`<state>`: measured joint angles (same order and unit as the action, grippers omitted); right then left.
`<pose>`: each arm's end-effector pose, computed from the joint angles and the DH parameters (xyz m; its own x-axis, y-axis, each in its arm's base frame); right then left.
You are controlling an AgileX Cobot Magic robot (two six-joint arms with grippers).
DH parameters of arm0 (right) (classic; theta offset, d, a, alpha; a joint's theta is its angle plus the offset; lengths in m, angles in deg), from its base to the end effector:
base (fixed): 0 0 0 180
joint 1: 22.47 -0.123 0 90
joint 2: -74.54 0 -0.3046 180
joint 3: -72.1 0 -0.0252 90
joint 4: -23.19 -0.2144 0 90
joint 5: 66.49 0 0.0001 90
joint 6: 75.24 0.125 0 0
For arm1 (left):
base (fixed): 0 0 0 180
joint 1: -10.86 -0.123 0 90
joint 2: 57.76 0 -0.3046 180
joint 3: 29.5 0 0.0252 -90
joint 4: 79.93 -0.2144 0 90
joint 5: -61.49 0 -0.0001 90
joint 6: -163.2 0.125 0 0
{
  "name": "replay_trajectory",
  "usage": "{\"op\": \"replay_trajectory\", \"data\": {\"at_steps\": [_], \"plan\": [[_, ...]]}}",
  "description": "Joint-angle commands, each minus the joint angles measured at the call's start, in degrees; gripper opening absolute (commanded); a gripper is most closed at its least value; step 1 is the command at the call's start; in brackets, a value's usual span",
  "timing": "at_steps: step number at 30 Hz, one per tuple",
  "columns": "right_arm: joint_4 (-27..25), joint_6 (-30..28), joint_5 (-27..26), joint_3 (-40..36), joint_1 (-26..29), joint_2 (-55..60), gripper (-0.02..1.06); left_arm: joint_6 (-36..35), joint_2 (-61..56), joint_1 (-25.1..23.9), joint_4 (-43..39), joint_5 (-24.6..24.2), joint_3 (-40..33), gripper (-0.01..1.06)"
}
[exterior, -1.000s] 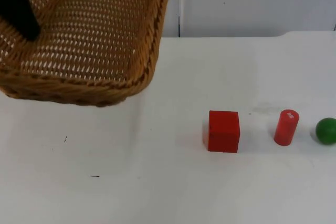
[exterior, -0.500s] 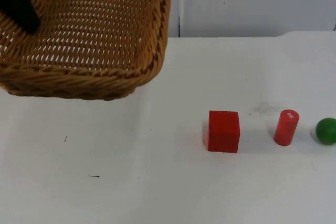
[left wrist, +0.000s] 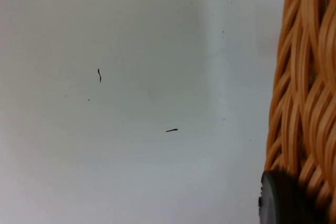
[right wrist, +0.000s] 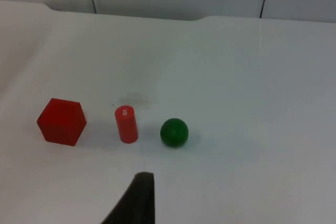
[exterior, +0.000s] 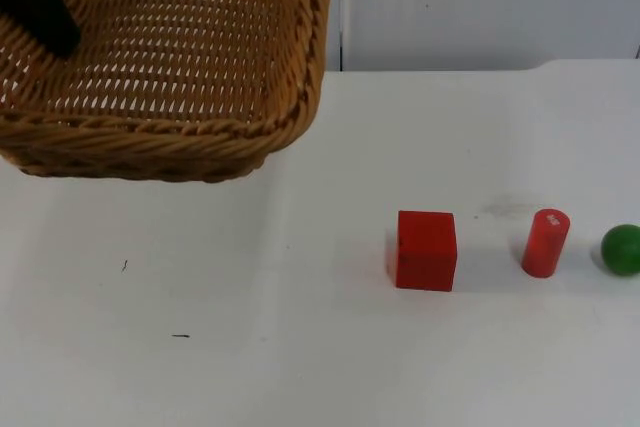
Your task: Pick up the basket with the left hand and place the object to the left of the red cylinder into the basket with the right hand.
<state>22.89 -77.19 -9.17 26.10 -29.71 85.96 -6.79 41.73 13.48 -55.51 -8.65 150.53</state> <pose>-0.0179 -0.0017 0.2676 -0.4109 -0.0837 -0.9078 -0.1429 0.9894 -0.0265 0.2875 -0.0618 0.3005 -0.9736 0.0645 -0.2191 0.1452 0.9154 -0.3754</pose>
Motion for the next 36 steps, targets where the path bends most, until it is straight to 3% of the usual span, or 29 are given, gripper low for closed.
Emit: {"op": "replay_trajectory", "data": {"at_steps": [1, 16, 27, 36], "plan": [[0.0, -0.3, -3.8, 1.0, -0.1, 4.2, 1.04, 0.3, -0.8, 0.1, 2.1, 0.2, 0.1, 0.00], [0.3, -0.4, -18.6, 11.8, -0.1, 33.6, 1.04, 0.4, -0.8, 0.1, 2.3, 0.2, 0.1, 0.00], [0.3, -0.4, -19.0, 23.5, -0.1, 49.4, 1.04, 0.6, -0.7, 0.1, 2.4, 0.2, 0.1, 0.00], [0.3, -4.6, -18.1, 24.6, -0.1, 53.3, 1.04, 0.7, -0.7, 0.1, 2.4, 0.2, 0.1, 0.00]]}}
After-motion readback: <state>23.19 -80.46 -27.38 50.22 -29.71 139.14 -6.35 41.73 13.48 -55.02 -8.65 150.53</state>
